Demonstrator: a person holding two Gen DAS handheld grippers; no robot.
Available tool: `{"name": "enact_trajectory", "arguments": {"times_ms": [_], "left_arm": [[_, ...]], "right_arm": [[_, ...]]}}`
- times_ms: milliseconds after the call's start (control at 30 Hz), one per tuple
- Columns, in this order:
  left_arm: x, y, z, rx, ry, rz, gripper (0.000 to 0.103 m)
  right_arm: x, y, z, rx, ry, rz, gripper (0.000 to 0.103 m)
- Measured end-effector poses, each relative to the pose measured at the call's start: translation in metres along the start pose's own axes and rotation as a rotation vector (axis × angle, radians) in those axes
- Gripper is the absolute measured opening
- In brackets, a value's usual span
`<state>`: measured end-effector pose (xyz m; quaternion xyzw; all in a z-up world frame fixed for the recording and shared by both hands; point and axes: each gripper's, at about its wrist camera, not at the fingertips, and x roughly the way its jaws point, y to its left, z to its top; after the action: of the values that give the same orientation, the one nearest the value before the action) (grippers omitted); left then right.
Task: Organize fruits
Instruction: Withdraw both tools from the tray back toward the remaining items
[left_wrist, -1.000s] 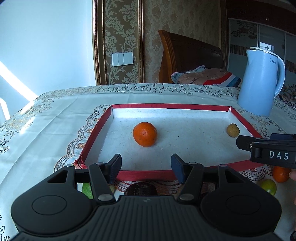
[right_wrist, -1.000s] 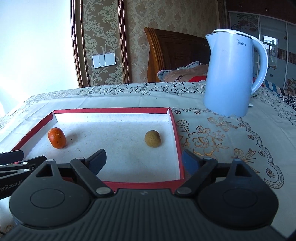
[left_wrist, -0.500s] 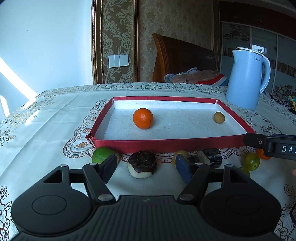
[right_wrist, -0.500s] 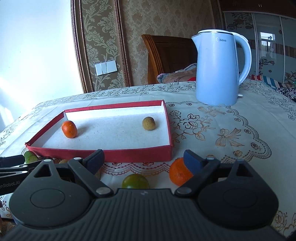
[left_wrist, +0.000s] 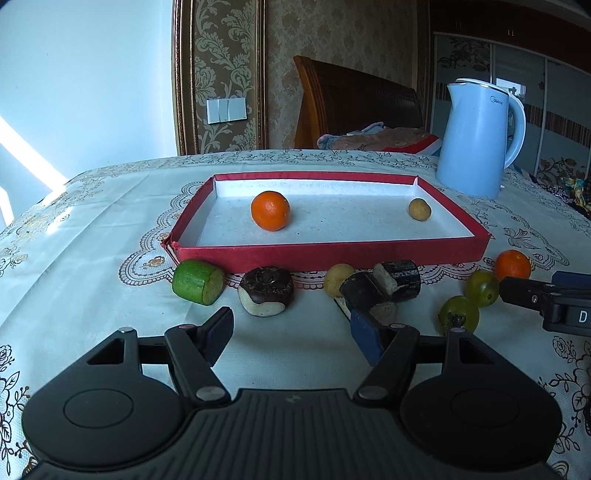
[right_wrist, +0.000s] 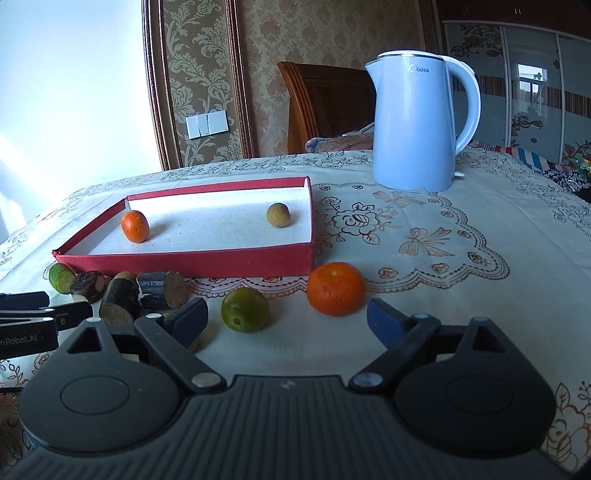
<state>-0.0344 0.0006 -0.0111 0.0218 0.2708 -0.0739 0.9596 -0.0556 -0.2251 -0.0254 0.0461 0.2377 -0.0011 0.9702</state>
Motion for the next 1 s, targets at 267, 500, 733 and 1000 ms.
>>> {"name": "enact_trajectory", "arguments": {"times_ms": [267,500,733,1000], "left_arm": [[0.000,-0.001,-0.003,-0.005,0.013,0.000,0.070],[0.003,0.000,-0.003,-0.016,0.027,0.002,0.070],[0.004,-0.002,-0.004,-0.001,0.032,0.012,0.070],[0.002,0.002,-0.004,-0.018,0.034,0.002,0.070]], "right_arm": [[-0.007,-0.007,-0.009,0.008,0.021,0.006,0.092],[0.000,-0.010,-0.009,0.025,0.058,0.026,0.092],[0.004,-0.014,-0.001,0.025,0.051,-0.002,0.090],[0.019,-0.024,0.012,0.000,0.068,-0.097,0.090]]}}
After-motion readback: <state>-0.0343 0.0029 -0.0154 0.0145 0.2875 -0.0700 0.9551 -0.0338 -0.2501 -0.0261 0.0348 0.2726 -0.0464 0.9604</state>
